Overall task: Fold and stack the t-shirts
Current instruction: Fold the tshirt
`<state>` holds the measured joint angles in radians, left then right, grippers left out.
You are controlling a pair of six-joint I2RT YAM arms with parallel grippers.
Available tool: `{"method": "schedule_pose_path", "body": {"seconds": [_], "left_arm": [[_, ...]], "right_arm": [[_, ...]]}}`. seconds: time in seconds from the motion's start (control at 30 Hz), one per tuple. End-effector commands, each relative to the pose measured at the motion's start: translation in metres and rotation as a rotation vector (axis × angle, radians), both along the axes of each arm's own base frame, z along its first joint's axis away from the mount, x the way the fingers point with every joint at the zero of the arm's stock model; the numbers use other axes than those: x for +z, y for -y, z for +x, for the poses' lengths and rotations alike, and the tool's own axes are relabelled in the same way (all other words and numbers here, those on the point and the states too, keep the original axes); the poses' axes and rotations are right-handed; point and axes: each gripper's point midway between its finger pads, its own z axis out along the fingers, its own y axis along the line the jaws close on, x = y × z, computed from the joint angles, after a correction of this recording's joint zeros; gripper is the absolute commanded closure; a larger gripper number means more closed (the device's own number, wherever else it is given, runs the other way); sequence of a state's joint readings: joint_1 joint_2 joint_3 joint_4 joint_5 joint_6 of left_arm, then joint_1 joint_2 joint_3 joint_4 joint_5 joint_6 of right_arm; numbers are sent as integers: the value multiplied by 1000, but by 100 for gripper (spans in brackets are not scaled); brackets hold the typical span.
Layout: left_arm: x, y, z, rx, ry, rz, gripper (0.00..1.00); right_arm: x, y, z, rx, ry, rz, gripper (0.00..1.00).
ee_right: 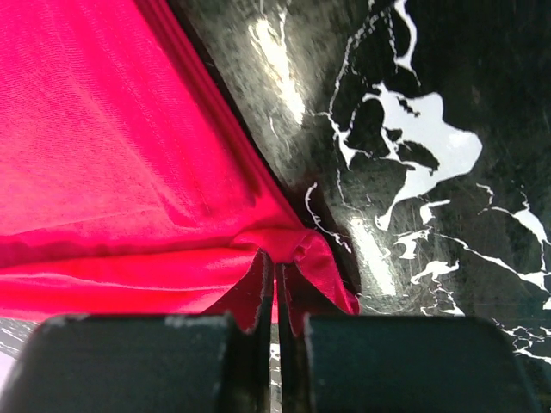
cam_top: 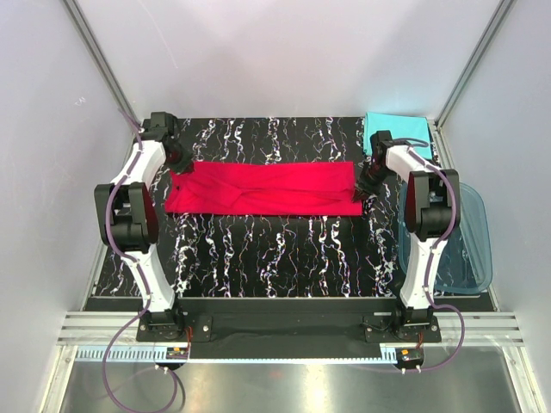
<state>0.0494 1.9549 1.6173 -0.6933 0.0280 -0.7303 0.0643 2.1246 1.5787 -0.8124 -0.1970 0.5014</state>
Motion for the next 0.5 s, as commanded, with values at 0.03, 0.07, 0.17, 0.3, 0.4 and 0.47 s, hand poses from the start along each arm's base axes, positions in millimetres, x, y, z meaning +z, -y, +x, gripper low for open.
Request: {"method": "schedule_pose_path", "body": {"seconds": [0.03, 0.07, 0.17, 0.3, 0.4, 0.47], "left_arm": [[3, -2, 10, -6, 36, 1, 100], [2, -3, 9, -4, 33, -2, 100], [-3, -4, 7, -3, 22, 0, 100], [-7, -5, 4, -2, 11, 1, 100], [-12, -6, -1, 0, -1, -1, 100], [-13, -6, -1, 4, 1, -3, 100]], "right_arm": [[9, 3, 16, -4, 39, 0, 100], [7, 4, 16, -7, 32, -1, 100], [8, 4, 20, -2, 38, 0, 98], [11, 4, 23, -7, 46, -1, 95], [12, 6, 24, -7, 50, -8, 92], [13, 7, 26, -8, 58, -13, 88]]}}
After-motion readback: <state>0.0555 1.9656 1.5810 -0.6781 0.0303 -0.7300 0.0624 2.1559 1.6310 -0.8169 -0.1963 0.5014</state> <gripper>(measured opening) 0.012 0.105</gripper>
